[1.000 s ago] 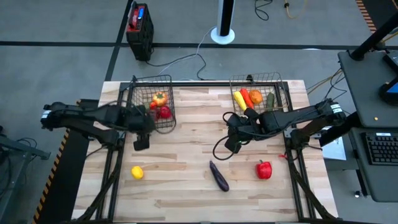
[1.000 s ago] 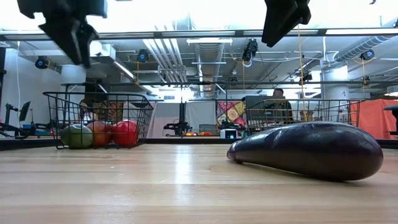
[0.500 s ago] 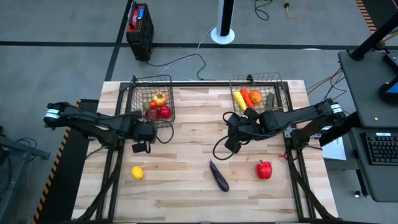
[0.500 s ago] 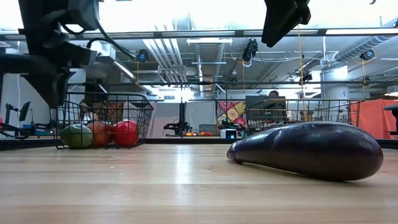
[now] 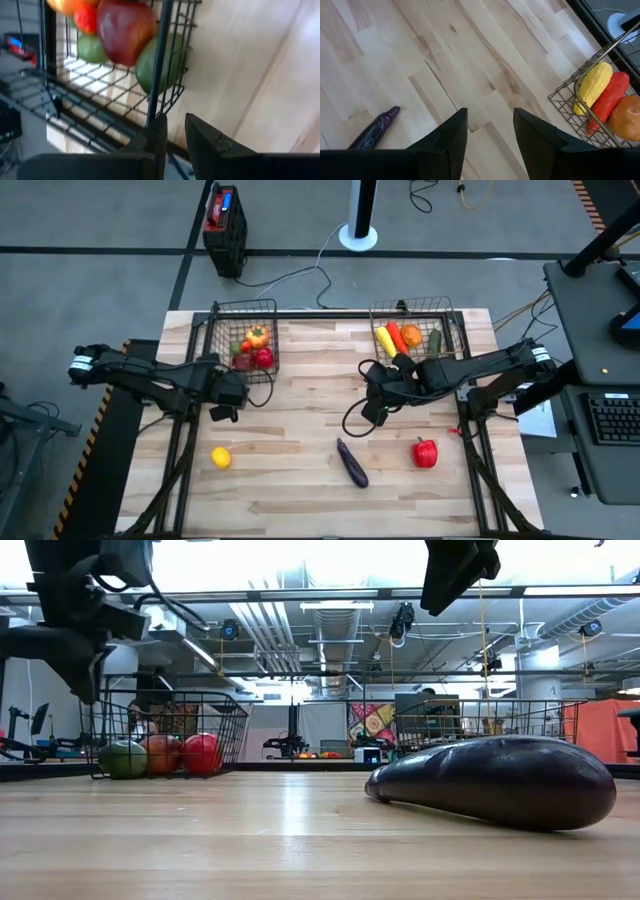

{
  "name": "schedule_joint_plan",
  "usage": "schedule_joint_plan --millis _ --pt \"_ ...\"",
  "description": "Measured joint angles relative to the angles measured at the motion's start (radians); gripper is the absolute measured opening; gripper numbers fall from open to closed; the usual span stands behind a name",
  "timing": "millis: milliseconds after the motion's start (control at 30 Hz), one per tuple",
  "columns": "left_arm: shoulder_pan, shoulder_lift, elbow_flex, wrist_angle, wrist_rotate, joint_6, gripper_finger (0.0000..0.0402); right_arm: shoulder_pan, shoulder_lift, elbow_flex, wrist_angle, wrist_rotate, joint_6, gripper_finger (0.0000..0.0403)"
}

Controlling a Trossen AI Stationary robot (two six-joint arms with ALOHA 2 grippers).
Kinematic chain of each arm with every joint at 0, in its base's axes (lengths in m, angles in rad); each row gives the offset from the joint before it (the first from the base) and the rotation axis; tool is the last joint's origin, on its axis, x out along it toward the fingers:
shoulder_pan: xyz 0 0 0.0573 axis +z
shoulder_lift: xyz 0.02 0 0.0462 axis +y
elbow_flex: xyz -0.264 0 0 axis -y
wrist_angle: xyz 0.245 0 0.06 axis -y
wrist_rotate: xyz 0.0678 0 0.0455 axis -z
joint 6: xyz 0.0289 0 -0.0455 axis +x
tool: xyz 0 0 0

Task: Sort produce into baskets
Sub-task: Adjust the left wire basket, then put the eggplant into the right wire basket

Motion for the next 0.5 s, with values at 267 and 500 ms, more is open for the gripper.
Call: schedule_joint_plan --millis 267,500 --pt "0.000 -0.002 0.000 -0.059 -0.025 -0.106 0.0052 0.000 0.000 0.000 0.000 0.000 0.000 0.0151" --pt "-0.012 -0.006 0.026 -0.013 0.062 -0.106 0.0052 0.000 0.000 0.000 0.000 -0.041 0.015 0.0151"
